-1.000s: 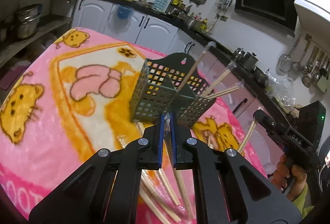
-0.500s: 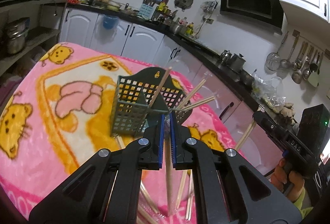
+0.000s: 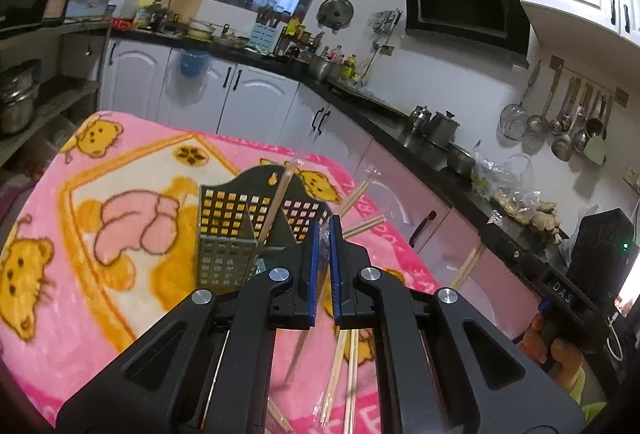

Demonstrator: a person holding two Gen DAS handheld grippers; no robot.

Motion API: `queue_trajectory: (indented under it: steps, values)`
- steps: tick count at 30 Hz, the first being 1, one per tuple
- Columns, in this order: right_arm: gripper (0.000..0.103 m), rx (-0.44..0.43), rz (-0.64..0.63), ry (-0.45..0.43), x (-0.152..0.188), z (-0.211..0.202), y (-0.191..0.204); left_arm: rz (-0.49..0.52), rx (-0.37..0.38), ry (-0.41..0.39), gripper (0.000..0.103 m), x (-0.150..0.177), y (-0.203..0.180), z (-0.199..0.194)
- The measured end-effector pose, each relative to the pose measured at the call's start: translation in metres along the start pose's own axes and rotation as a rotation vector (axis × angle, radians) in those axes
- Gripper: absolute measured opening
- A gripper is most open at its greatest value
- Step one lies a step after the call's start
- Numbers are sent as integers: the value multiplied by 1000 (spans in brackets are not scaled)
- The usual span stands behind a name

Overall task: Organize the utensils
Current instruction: 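Lift both chopsticks and carry them over the green caddy with both tools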

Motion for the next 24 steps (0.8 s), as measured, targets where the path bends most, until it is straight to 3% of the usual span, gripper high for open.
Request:
queue_trajectory:
  steps: [12, 24]
  values:
    - [5, -1, -28, -37, -18, 7, 10, 47, 46, -57, 2, -34, -23, -7]
    - [5, -3, -53, -49, -34, 17, 16, 99, 30, -113, 2, -68, -30, -17]
Point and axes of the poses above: each gripper's, at about its wrist camera, not at the fingertips, and z roughly the way its jaws point, y to its left, x to its underside, the point moved 10 cm from there along z, roughly the way its jaws point
